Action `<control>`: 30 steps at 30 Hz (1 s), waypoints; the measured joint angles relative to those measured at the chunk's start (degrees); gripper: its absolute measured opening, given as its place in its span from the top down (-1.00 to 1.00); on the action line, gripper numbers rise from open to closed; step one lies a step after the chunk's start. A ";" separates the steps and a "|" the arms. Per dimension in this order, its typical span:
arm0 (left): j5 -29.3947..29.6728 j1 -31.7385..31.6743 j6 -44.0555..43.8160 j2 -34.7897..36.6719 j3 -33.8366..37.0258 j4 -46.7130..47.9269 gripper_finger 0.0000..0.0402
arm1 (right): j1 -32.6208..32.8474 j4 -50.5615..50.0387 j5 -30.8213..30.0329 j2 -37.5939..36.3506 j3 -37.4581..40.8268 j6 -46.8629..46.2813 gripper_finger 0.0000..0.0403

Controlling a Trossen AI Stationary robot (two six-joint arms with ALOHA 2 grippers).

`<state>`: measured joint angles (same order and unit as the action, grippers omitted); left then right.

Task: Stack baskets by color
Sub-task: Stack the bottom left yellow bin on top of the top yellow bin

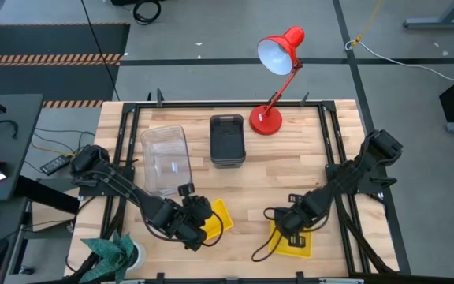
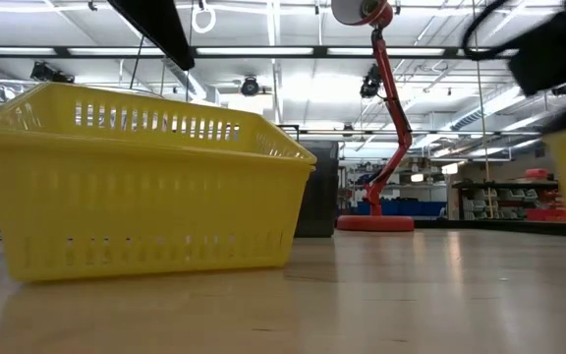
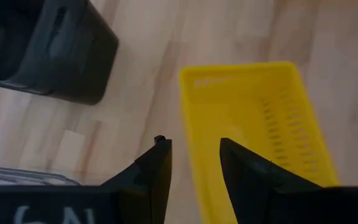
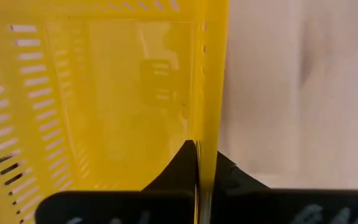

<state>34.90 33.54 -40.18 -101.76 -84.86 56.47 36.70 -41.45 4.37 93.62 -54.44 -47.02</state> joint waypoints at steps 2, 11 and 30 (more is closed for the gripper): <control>-0.76 0.57 -0.44 0.16 0.00 0.23 0.29 | -1.56 -1.80 -1.31 0.02 -1.96 3.53 0.97; -4.67 -1.57 -4.42 -1.80 0.00 1.76 0.28 | -5.62 -3.13 -4.05 -0.04 -6.68 13.01 0.98; -11.48 -5.71 -6.19 -2.24 -0.02 5.73 0.37 | -4.45 -3.20 -5.72 -0.04 -6.66 13.81 0.98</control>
<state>23.42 27.83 -46.36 -104.00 -84.88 62.20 32.25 -44.64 -1.35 93.58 -61.10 -33.21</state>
